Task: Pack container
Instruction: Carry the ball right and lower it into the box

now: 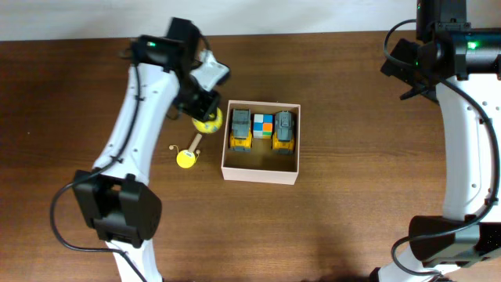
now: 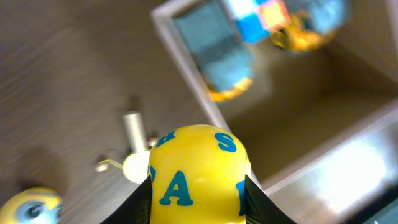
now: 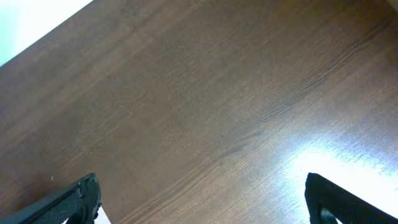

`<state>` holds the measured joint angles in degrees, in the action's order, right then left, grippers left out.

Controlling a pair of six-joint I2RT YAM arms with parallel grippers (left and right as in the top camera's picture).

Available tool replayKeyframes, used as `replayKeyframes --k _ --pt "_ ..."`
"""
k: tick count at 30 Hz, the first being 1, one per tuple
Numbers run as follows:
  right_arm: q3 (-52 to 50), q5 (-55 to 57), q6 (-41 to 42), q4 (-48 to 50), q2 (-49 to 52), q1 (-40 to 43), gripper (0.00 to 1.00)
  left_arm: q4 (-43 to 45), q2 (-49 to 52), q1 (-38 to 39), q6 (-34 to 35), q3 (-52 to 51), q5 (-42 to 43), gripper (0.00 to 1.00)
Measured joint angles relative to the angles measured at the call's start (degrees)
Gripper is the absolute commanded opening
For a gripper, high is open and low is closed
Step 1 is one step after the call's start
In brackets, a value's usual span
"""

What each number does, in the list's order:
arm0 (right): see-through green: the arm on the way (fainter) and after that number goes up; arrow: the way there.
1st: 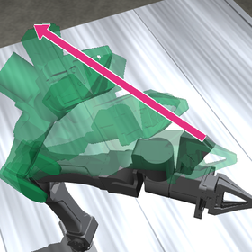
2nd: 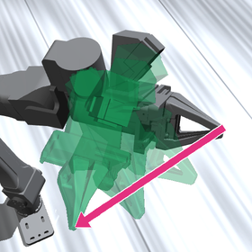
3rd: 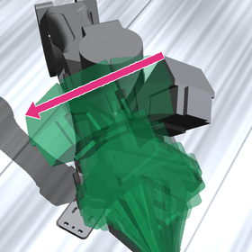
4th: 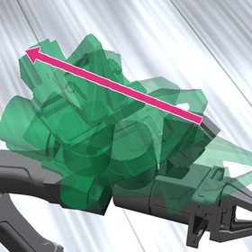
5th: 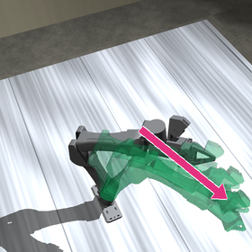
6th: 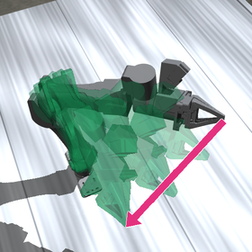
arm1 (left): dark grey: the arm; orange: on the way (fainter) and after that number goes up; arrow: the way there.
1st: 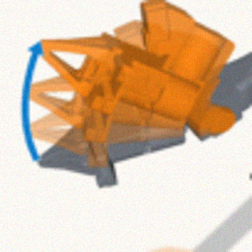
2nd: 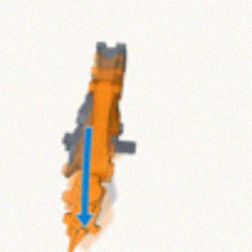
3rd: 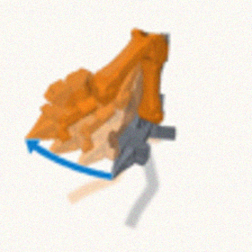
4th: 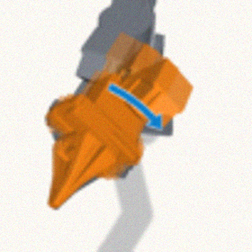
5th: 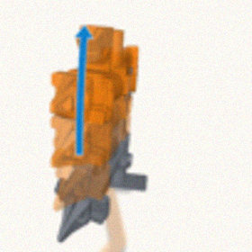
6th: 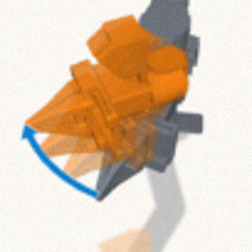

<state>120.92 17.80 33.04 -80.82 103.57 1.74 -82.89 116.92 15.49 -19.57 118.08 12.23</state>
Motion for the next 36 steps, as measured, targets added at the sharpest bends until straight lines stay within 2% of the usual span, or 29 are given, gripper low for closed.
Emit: replayKeyframes --k 10,19,23,24,25,26,34,36 --pt "0.0 0.0 -0.02 0.0 0.0 0.0 0.99 -2.86 0.0 9.88 -5.35 0.0 0.59 0.28" --pt "0.0 0.0 -0.04 0.0 0.0 0.0 0.99 1.88 0.0 10.84 -6.4 -5.86 -1.6 0.29" --pt "0.0 0.0 -0.02 0.0 0.0 0.0 0.99 3.54 0.11 10.84 -6.51 -9.2 -2.6 0.45" --pt "0.0 0.0 -0.04 0.0 0.0 0.0 0.99 3.69 0.13 10.84 -6.82 -9.55 -2.71 0.57" --pt "0.0 0.02 -0.09 0.0 0.0 0.0 0.99 3.85 0.13 10.84 -6.8 -9.68 -2.86 0.64" --pt "0.0 0.0 -0.04 0.0 0.0 0.0 0.99 3.96 0.13 10.84 -6.84 -9.68 -2.86 0.67" --pt "0.0 0.0 -0.02 0.0 0.0 0.0 0.99 4.35 0.13 10.84 -6.99 -9.68 -3.23 0.68" --pt "0.0 0.0 -0.07 0.0 0.0 0.0 0.99 4.35 0.13 10.84 -6.99 -9.68 -3.23 0.72"
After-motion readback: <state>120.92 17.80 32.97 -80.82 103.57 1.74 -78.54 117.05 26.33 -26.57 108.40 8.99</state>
